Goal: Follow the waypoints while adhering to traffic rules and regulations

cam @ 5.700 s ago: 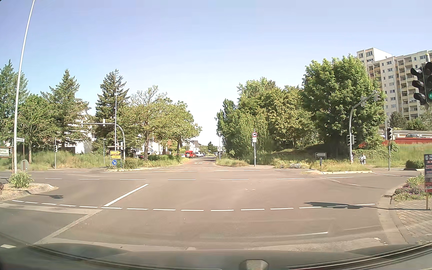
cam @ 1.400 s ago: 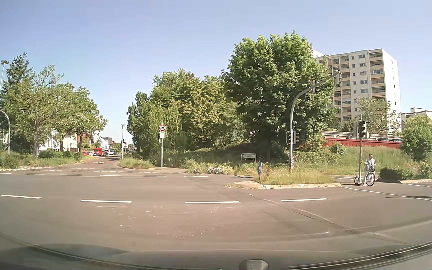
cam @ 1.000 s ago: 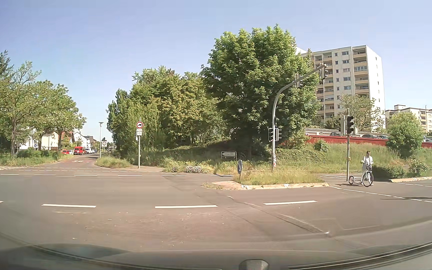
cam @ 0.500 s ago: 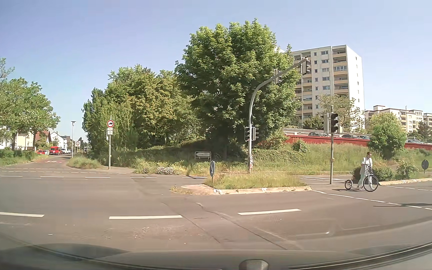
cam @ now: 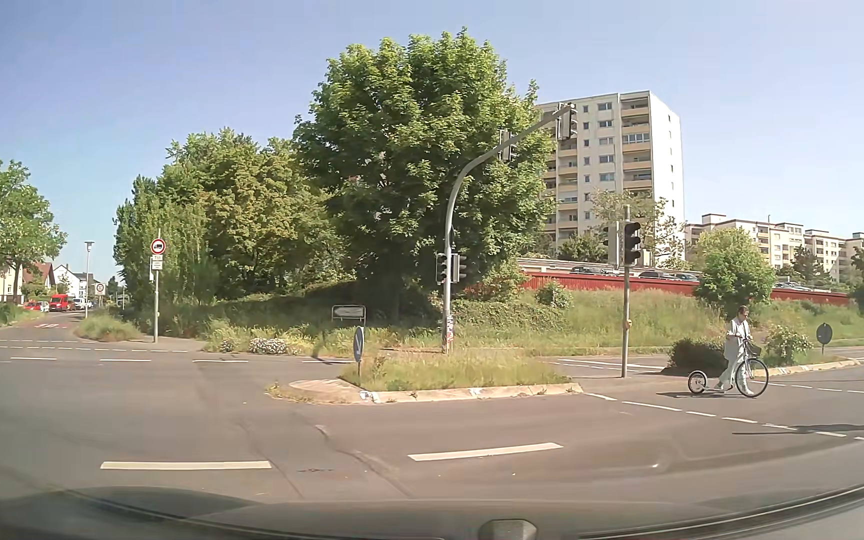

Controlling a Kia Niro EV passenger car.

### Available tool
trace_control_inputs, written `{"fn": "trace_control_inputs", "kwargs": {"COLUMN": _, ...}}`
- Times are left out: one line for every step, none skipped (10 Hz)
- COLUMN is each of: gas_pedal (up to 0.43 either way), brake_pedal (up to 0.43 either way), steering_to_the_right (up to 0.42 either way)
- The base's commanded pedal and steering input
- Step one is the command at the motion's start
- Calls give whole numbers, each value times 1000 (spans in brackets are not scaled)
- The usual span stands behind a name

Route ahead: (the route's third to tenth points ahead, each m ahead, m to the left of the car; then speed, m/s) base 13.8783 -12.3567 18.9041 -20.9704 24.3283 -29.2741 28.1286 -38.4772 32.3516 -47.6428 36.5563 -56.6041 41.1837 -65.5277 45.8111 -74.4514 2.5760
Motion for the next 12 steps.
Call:
{"fn": "trace_control_inputs", "kwargs": {"gas_pedal": 0, "brake_pedal": 152, "steering_to_the_right": 273}}
{"fn": "trace_control_inputs", "kwargs": {"gas_pedal": 0, "brake_pedal": 159, "steering_to_the_right": 273}}
{"fn": "trace_control_inputs", "kwargs": {"gas_pedal": 0, "brake_pedal": 183, "steering_to_the_right": 273}}
{"fn": "trace_control_inputs", "kwargs": {"gas_pedal": 0, "brake_pedal": 189, "steering_to_the_right": 271}}
{"fn": "trace_control_inputs", "kwargs": {"gas_pedal": 0, "brake_pedal": 195, "steering_to_the_right": 271}}
{"fn": "trace_control_inputs", "kwargs": {"gas_pedal": 0, "brake_pedal": 195, "steering_to_the_right": 268}}
{"fn": "trace_control_inputs", "kwargs": {"gas_pedal": 0, "brake_pedal": 195, "steering_to_the_right": 264}}
{"fn": "trace_control_inputs", "kwargs": {"gas_pedal": 0, "brake_pedal": 195, "steering_to_the_right": 264}}
{"fn": "trace_control_inputs", "kwargs": {"gas_pedal": 0, "brake_pedal": 195, "steering_to_the_right": 264}}
{"fn": "trace_control_inputs", "kwargs": {"gas_pedal": 0, "brake_pedal": 195, "steering_to_the_right": 264}}
{"fn": "trace_control_inputs", "kwargs": {"gas_pedal": 0, "brake_pedal": 195, "steering_to_the_right": 264}}
{"fn": "trace_control_inputs", "kwargs": {"gas_pedal": 0, "brake_pedal": 195, "steering_to_the_right": 264}}
